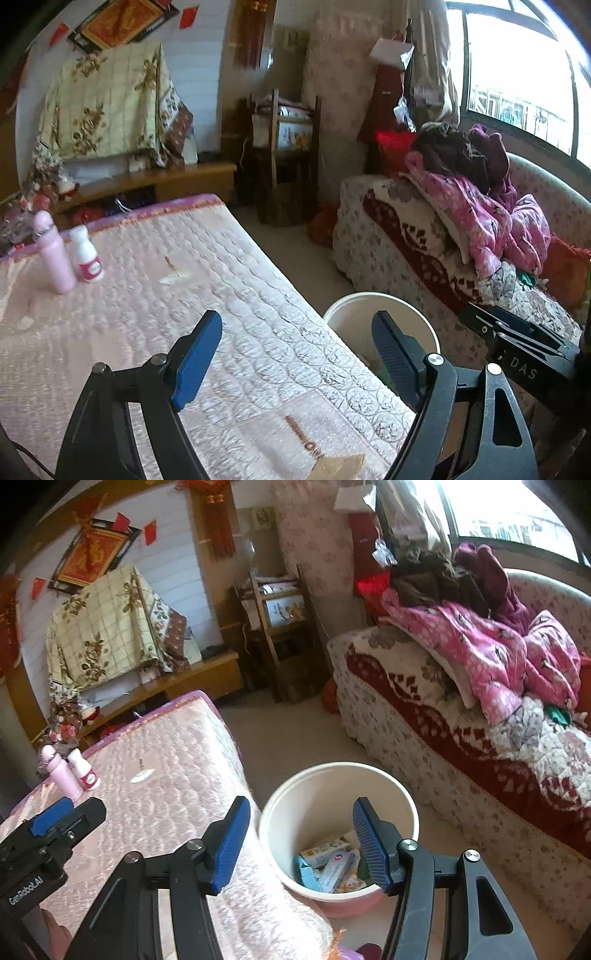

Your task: Collect trash

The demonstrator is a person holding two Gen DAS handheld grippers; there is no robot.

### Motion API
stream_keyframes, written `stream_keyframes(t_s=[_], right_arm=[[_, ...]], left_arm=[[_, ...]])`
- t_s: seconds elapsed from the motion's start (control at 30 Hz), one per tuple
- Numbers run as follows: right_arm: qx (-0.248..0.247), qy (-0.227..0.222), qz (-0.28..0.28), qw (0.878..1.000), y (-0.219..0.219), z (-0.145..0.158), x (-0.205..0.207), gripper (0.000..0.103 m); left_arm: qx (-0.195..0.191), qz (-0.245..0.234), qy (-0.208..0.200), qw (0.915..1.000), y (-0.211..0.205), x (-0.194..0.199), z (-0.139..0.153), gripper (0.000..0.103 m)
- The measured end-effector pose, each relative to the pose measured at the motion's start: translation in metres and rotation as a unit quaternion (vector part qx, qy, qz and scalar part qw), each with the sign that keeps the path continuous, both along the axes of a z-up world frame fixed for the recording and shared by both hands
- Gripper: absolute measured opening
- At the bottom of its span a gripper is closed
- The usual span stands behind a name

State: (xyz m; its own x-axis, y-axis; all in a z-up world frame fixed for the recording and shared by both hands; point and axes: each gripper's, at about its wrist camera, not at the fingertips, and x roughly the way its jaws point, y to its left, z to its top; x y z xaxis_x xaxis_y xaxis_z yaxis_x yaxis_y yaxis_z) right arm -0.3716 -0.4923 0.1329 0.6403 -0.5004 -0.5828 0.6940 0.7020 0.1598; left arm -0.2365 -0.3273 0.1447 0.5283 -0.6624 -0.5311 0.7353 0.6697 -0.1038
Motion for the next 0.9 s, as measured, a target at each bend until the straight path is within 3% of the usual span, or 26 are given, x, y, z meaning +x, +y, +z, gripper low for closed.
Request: stream_keyframes(t_s=[0.17,0.27,0.4,0.9], right_arm=[[-0.028,-0.012,0.004,1.0,0.025,0.018,-0.007,0.062],[-0.037,-0.016,0.007,0.999,0.036,0.026,-0.009,0.075],[-0.06,-0.028,0.008,0.998,0.051,0.036,-0.014,0.075],[-0.067,-0.035,0.009,0.997,0.059,0.05,-0.015,0.075]], left_arm=[[-0.01,0.008,-0.015,0.9998,0.019,-0.009,0.01,0.083],[-0.017,0.017,-0.022,0.9995,0.027,-0.012,0.014,0.084],[-0.026,0.029,-0.026,0.9989,0.037,-0.012,0.018,0.083],[-0.024,0.035,-0.039,0.9983,0.042,-0.015,0.02,0.084]])
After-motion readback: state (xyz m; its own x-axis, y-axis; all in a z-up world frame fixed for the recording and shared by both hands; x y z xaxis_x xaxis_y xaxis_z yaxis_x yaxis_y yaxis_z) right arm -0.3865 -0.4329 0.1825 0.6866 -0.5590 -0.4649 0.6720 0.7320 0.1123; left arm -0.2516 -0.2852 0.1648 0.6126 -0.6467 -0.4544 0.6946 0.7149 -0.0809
